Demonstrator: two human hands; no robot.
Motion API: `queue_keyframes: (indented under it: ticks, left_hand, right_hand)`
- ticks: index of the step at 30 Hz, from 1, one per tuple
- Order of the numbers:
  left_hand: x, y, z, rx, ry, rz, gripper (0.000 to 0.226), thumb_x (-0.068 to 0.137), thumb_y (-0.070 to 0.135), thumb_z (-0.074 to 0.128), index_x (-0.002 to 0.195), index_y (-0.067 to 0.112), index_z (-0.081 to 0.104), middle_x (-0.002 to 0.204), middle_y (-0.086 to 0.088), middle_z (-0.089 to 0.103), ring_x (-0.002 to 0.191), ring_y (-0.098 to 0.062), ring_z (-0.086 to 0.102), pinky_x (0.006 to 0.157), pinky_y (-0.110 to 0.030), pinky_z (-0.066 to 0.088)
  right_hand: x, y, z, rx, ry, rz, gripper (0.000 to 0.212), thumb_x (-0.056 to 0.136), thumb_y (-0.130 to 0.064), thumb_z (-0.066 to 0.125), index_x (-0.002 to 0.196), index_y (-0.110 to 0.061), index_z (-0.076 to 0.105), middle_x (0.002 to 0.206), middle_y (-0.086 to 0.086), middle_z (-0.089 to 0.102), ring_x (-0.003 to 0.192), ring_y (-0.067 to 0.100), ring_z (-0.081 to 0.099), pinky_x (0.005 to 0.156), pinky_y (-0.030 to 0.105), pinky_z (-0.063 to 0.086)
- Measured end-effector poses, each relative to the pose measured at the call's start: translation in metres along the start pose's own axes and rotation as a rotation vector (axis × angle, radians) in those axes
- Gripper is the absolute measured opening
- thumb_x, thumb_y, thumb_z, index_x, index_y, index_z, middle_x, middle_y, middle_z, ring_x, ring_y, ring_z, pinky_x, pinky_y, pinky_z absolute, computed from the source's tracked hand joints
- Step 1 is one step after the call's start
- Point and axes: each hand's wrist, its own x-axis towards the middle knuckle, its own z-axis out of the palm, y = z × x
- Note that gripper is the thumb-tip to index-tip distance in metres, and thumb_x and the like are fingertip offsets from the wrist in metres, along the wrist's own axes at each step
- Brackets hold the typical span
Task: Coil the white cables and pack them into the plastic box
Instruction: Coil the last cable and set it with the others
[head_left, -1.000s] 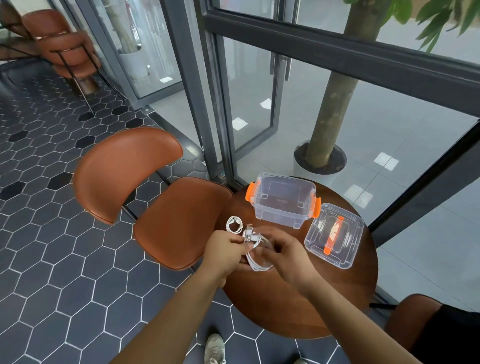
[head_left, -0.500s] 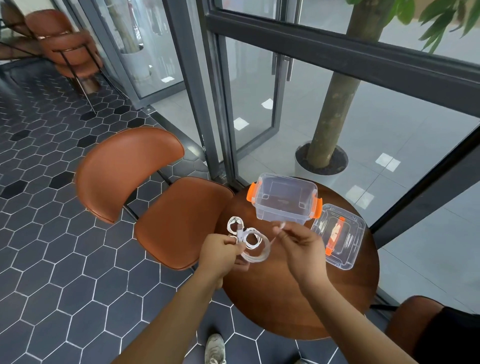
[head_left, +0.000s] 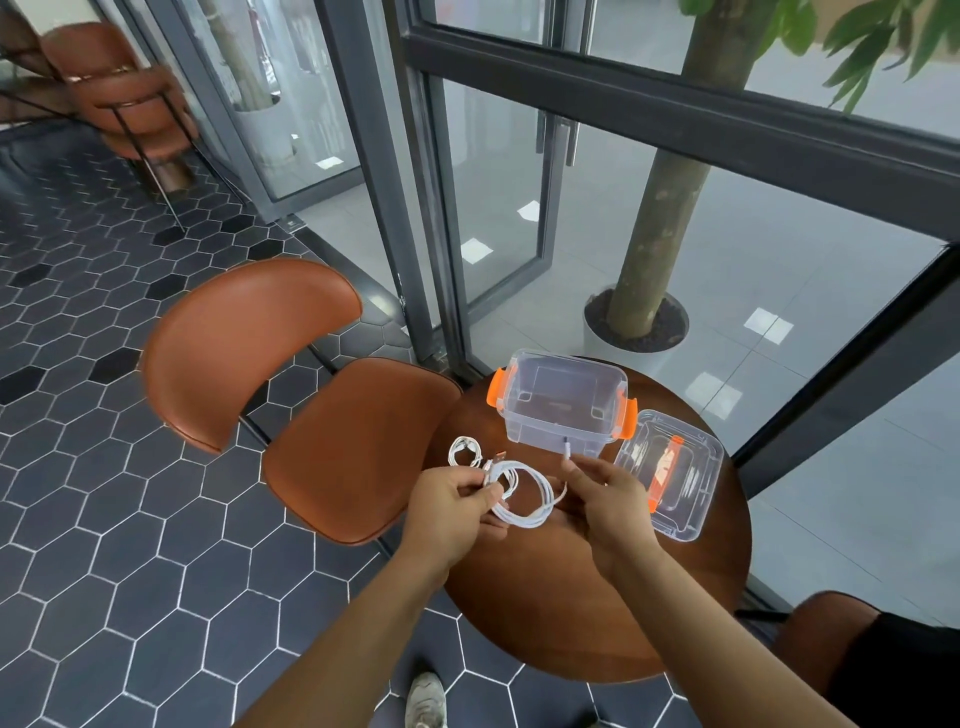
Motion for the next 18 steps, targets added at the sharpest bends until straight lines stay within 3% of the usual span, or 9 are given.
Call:
queue_keyframes:
  ticks: [3,7,13,16,18]
  left_hand:
    - [0.0,0.004,0.001,0.039,-0.041,0.037,0.011,0.093,0.001,0.064,0.089,0.004,0.075,0.074,-0.017,0.073,0.063,-0.03,0.072,0.062,-0.041,0.063]
    - [0.0,0.007,-0.003,0.078,-0.041,0.047,0.014,0.093,0.003,0.065,0.089,0.01,0.075,0.075,-0.015,0.075,0.063,-0.028,0.073,0.062,-0.042,0.063]
    - [0.0,0.007,-0.004,0.111,-0.059,0.023,0.01,0.092,0.002,0.065,0.094,0.002,0.075,0.072,-0.014,0.073,0.059,-0.024,0.071,0.056,-0.038,0.061]
    - [0.001,0.005,-0.003,0.125,-0.07,-0.026,0.016,0.091,0.002,0.068,0.105,-0.005,0.072,0.079,-0.017,0.072,0.06,-0.021,0.072,0.053,-0.036,0.06]
    - [0.002,0.006,-0.004,0.18,-0.082,-0.026,0.016,0.089,0.005,0.07,0.102,-0.003,0.074,0.077,-0.017,0.073,0.059,-0.028,0.072,0.055,-0.042,0.061]
  right_hand:
    - [0.003,0.002,0.001,-0.109,0.011,-0.04,0.012,0.092,-0.02,0.071,0.097,-0.009,0.073,0.076,0.009,0.077,0.068,0.025,0.074,0.058,0.033,0.061]
    - [-0.002,-0.004,-0.004,-0.146,-0.224,-0.004,0.015,0.096,-0.009,0.064,0.097,0.001,0.075,0.083,0.017,0.077,0.065,0.023,0.074,0.055,0.026,0.057]
    - [0.0,-0.008,-0.016,-0.125,-0.521,0.084,0.016,0.093,-0.003,0.063,0.103,0.006,0.072,0.094,0.023,0.075,0.087,0.033,0.074,0.083,0.044,0.061]
    - [0.002,-0.006,-0.017,-0.039,-0.578,0.116,0.019,0.09,-0.001,0.063,0.105,0.01,0.068,0.09,0.021,0.073,0.082,0.029,0.072,0.074,0.037,0.062]
    - [0.003,-0.001,-0.013,0.066,-0.564,0.144,0.016,0.089,-0.002,0.064,0.101,0.007,0.069,0.087,0.02,0.072,0.077,0.027,0.071,0.069,0.034,0.06]
